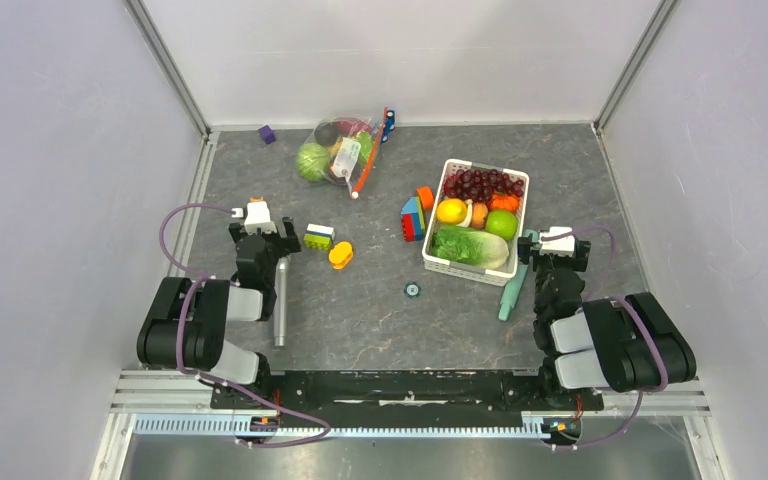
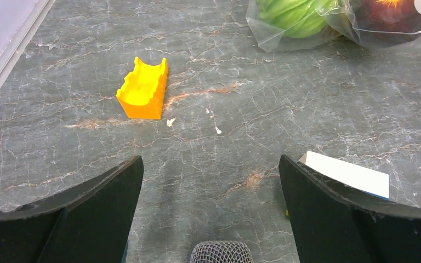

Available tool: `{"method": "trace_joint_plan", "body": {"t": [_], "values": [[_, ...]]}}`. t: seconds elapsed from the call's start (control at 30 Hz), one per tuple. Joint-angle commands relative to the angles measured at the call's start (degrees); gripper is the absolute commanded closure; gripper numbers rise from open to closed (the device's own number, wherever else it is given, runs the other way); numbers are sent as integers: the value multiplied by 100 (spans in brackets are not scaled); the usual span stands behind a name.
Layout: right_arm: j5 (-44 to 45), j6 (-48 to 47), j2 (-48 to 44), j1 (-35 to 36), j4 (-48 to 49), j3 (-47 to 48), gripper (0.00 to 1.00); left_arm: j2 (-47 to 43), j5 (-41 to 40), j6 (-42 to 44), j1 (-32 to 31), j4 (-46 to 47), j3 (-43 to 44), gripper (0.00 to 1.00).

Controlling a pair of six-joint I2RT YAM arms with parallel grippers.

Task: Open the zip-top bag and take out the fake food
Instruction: Pick up the zipper food storage bag at the center of the board.

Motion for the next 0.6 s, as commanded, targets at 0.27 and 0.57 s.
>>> {"method": "trace_joint_plan", "body": {"t": [0.27, 0.57], "values": [[-15, -3, -8, 26, 296, -626, 2, 1, 54, 229, -23, 80, 143, 0], [847, 345, -219, 27, 44, -574, 2, -458, -198, 320, -198, 195, -119, 0]]}}
